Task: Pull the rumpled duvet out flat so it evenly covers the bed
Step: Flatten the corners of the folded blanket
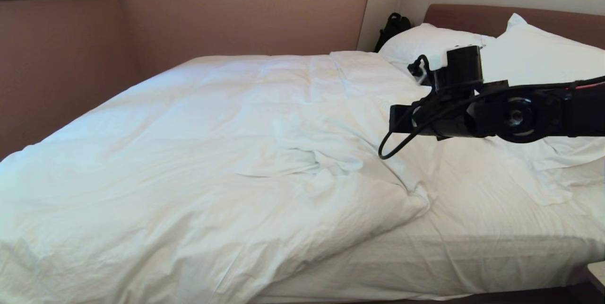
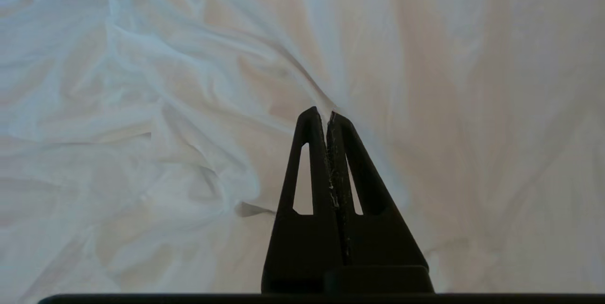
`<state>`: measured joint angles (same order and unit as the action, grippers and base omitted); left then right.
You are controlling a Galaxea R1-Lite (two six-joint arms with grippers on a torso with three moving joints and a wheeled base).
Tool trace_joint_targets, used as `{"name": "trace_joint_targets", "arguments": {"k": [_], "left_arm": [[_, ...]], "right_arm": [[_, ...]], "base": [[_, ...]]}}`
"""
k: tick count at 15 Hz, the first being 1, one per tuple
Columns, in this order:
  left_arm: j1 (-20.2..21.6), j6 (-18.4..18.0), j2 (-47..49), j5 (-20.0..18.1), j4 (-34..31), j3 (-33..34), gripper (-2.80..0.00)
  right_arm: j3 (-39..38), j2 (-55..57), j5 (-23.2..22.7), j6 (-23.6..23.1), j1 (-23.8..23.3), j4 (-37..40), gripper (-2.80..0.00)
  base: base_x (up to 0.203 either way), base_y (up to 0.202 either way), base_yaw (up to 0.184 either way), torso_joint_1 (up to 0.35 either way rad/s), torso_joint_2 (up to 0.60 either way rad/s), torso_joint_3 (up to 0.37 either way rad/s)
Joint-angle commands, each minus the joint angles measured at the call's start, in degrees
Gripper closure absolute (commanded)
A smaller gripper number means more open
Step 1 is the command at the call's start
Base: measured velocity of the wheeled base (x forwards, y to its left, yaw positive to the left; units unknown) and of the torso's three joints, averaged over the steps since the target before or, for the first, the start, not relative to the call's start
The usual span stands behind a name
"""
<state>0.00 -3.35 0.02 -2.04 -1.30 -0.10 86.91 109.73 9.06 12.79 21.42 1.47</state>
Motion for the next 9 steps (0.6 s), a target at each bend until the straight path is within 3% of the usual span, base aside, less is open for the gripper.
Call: {"name": "trace_joint_targets", "arguments": {"k": [1,9], "left_arm": [[0.0,0.01,-0.02,0.01,-0.02,0.01,0.0],[0.0,0.01,-0.02,0.01,-0.02,0.01,0.0]], "right_arm": [[2.08,1.24,0.0,2.66,0.03,13.9,0.0],[4.06,6.9,-0.36,2.32,-2.52,13.38,0.0]], "base": [[0.0,0.0,0.0,0.0,0.0,0.0],[0.0,0.0,0.0,0.0,0.0,0.0]]}}
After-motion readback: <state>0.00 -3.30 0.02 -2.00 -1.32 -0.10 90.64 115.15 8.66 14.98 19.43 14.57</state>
